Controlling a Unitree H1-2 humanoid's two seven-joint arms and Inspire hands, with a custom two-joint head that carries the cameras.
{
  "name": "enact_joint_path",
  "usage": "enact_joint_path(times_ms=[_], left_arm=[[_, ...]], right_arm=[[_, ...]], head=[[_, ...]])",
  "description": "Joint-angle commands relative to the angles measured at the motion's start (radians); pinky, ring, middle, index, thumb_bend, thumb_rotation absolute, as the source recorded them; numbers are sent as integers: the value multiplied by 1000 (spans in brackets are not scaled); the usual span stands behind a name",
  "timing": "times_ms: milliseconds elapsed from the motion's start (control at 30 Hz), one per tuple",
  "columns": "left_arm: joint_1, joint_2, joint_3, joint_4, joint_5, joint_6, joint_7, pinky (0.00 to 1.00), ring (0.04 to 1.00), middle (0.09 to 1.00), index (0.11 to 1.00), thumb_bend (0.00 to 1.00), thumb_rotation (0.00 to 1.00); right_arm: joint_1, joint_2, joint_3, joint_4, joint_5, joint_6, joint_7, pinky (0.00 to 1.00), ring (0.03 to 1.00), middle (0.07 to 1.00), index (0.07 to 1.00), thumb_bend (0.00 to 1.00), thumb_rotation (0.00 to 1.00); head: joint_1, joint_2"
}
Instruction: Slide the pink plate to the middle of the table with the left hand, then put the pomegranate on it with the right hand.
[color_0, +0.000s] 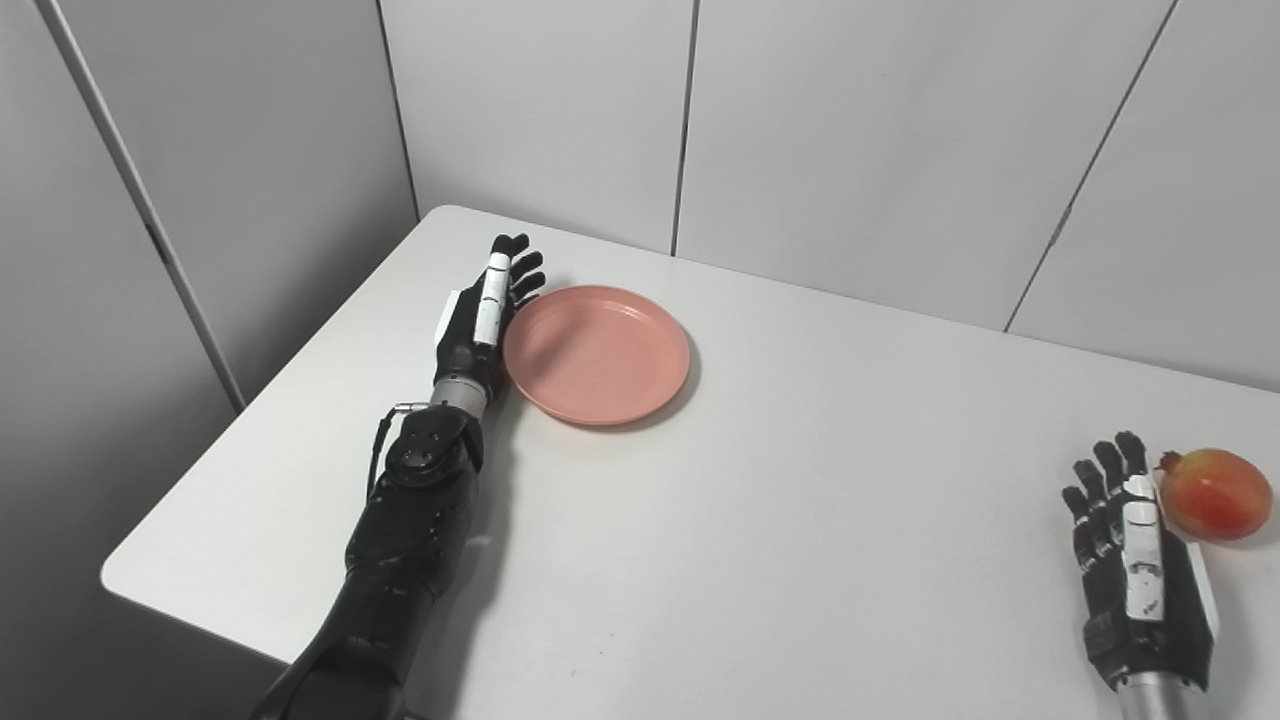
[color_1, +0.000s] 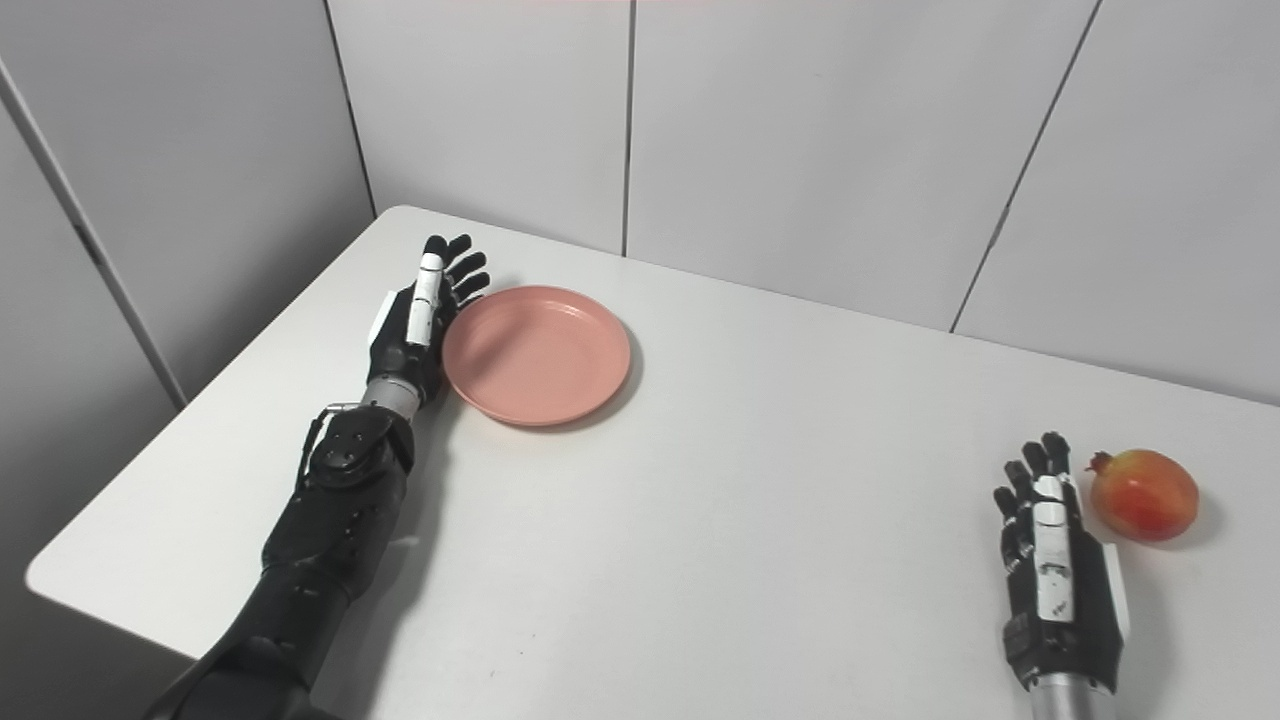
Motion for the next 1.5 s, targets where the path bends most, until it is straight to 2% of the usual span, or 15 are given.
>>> enact_joint_path(times_ms=[0, 267, 533, 633, 767, 1167, 1467], left_arm=[[-33, 2, -11, -44, 17, 8, -13, 894, 889, 892, 880, 673, 1000], [-21, -30, -40, -84, 48, 30, -11, 927, 895, 900, 889, 661, 1000], [-16, -74, -54, -137, 39, 104, -17, 903, 896, 898, 889, 636, 1000], [-12, -86, -78, -142, 58, 127, -21, 910, 901, 902, 892, 649, 1000], [-9, -94, -99, -131, 80, 112, -31, 900, 915, 917, 909, 631, 1000], [-11, -118, -139, -118, 108, 100, -42, 932, 927, 931, 922, 636, 1000], [-2, -131, -180, -141, 139, 100, -43, 941, 934, 942, 940, 628, 1000]], right_arm=[[-28, -9, -2, -35, 0, -15, 3, 1000, 1000, 1000, 1000, 650, 844], [-26, -4, -2, -50, -4, -2, -5, 1000, 1000, 1000, 1000, 660, 836], [-26, -3, -1, -66, 0, 10, -6, 1000, 1000, 1000, 1000, 654, 834], [-25, -5, 2, -71, -5, 14, -7, 1000, 1000, 1000, 1000, 660, 834], [-27, -3, 0, -71, -6, 17, -11, 1000, 1000, 1000, 1000, 690, 826], [-33, -3, -1, -64, -6, 13, -11, 1000, 1000, 1000, 1000, 676, 836], [-34, 1, 6, -67, -17, 14, -15, 1000, 1000, 1000, 1000, 663, 855]], head=[[1, 1], [-4, 5], [-9, 14], [-8, 15], [-9, 15], [-18, 20], [-81, 35]])
